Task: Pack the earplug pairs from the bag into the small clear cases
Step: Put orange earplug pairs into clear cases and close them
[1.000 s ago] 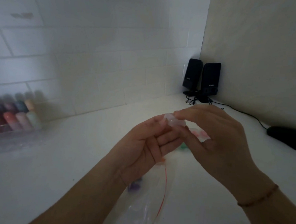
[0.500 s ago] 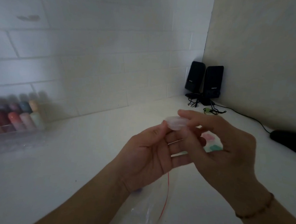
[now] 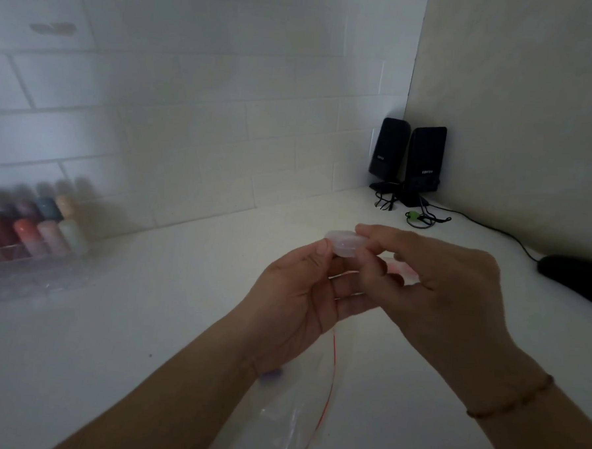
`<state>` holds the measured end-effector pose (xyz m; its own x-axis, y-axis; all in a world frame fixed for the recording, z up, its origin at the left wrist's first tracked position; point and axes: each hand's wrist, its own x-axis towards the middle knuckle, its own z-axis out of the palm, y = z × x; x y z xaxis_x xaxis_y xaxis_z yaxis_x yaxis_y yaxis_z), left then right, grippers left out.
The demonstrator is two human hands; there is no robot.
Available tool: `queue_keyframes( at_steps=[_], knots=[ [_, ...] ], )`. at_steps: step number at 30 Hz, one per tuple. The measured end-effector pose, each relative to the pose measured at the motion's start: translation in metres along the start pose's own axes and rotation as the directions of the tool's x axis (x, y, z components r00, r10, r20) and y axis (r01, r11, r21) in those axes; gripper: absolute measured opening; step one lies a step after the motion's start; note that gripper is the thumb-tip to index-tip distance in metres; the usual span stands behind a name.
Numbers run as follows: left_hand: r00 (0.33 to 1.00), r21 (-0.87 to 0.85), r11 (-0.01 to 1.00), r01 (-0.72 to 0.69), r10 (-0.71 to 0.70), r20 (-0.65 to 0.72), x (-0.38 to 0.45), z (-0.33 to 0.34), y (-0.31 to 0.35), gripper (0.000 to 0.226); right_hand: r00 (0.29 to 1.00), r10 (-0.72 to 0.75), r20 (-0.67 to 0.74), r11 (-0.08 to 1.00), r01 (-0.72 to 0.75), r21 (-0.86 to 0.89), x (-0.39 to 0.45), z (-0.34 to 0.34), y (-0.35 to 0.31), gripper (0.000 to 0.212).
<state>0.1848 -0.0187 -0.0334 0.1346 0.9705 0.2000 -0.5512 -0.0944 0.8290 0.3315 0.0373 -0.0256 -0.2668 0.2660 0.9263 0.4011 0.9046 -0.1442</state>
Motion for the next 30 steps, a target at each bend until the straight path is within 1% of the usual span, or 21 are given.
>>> queue_keyframes(
  at_steps=[5, 7, 9, 11, 13, 15, 16, 18, 20, 21, 22, 23, 24, 25, 27, 28, 29, 30],
  knots=[
    [1.000, 0.010, 1.000, -0.012, 0.012, 0.006, -0.001, 0.001, 0.001, 0.047, 0.998, -0.058, -0.024, 0.993, 0.055, -0.100, 0.001, 0.001, -0.003, 0.025],
    [1.000, 0.011, 1.000, -0.002, 0.002, 0.004, -0.001, 0.002, 0.000, 0.045, 0.999, -0.039, -0.021, 0.994, 0.037, -0.106, 0.001, 0.000, -0.005, 0.023],
    [1.000, 0.045, 0.999, 0.013, -0.013, 0.005, 0.000, 0.001, -0.001, 0.047, 0.999, 0.043, -0.009, 0.998, -0.043, -0.036, 0.001, -0.001, -0.008, 0.019],
    [0.998, 0.131, 0.990, 0.049, -0.055, 0.037, -0.002, -0.004, 0.003, 0.047, 0.992, 0.125, -0.015, 0.991, -0.124, 0.053, 0.003, -0.004, -0.009, 0.017],
    [0.983, 0.265, 0.959, 0.102, -0.137, 0.119, -0.006, -0.012, 0.012, 0.046, 0.986, 0.168, -0.008, 0.979, -0.166, 0.122, 0.004, -0.006, -0.011, 0.018],
    [0.948, 0.365, 0.919, 0.149, -0.238, 0.211, -0.010, -0.018, 0.022, 0.047, 0.981, 0.188, 0.053, 0.968, -0.194, 0.160, 0.004, -0.005, -0.014, 0.014],
    [0.935, 0.386, 0.907, 0.166, -0.269, 0.230, -0.011, -0.020, 0.026, 0.046, 0.977, 0.193, 0.095, 0.958, -0.208, 0.199, 0.003, -0.004, -0.015, 0.010],
    [0.937, 0.371, 0.909, 0.190, -0.281, 0.208, -0.010, -0.021, 0.033, 0.040, 0.971, 0.183, 0.156, 0.927, -0.224, 0.302, 0.001, -0.001, -0.016, 0.006],
    [0.956, 0.307, 0.936, 0.174, -0.236, 0.177, -0.010, -0.025, 0.040, 0.036, 0.970, 0.183, 0.162, 0.892, -0.233, 0.388, 0.001, -0.002, -0.013, 0.012],
    [0.965, 0.266, 0.952, 0.151, -0.200, 0.167, -0.011, -0.028, 0.045, 0.032, 0.968, 0.184, 0.170, 0.885, -0.239, 0.400, 0.002, -0.003, -0.010, 0.013],
    [0.975, 0.221, 0.968, 0.122, -0.158, 0.154, -0.013, -0.032, 0.049, 0.031, 0.962, 0.177, 0.210, 0.890, -0.247, 0.383, 0.004, -0.004, -0.007, 0.011],
    [0.985, 0.180, 0.979, 0.091, -0.116, 0.130, -0.015, -0.038, 0.054, 0.033, 0.946, 0.150, 0.288, 0.908, -0.247, 0.339, 0.005, -0.005, -0.002, 0.009],
    [0.991, 0.151, 0.986, 0.072, -0.087, 0.097, -0.018, -0.045, 0.058, 0.037, 0.909, 0.107, 0.403, 0.929, -0.236, 0.286, 0.006, -0.006, 0.003, 0.007],
    [0.995, 0.128, 0.989, 0.071, -0.079, 0.056, -0.021, -0.052, 0.061, 0.038, 0.843, 0.057, 0.535, 0.940, -0.225, 0.255, 0.006, -0.007, 0.007, 0.008],
    [0.995, 0.114, 0.989, 0.093, -0.088, -0.044, -0.029, -0.065, 0.062, 0.036, 0.652, -0.055, 0.757, 0.930, -0.243, 0.277, 0.005, -0.011, 0.011, 0.012],
    [0.990, 0.126, 0.987, 0.097, -0.083, -0.110, -0.033, -0.071, 0.060, 0.035, 0.555, -0.107, 0.825, 0.917, -0.265, 0.297, 0.005, -0.012, 0.011, 0.014],
    [0.982, 0.136, 0.987, 0.091, -0.066, -0.179, -0.037, -0.076, 0.058, 0.035, 0.476, -0.151, 0.866, 0.909, -0.278, 0.312, 0.004, -0.013, 0.010, 0.015],
    [0.968, 0.147, 0.986, 0.078, -0.040, -0.247, -0.040, -0.081, 0.055, 0.034, 0.419, -0.184, 0.889, 0.904, -0.283, 0.321, 0.002, -0.013, 0.009, 0.015]
  ],
)
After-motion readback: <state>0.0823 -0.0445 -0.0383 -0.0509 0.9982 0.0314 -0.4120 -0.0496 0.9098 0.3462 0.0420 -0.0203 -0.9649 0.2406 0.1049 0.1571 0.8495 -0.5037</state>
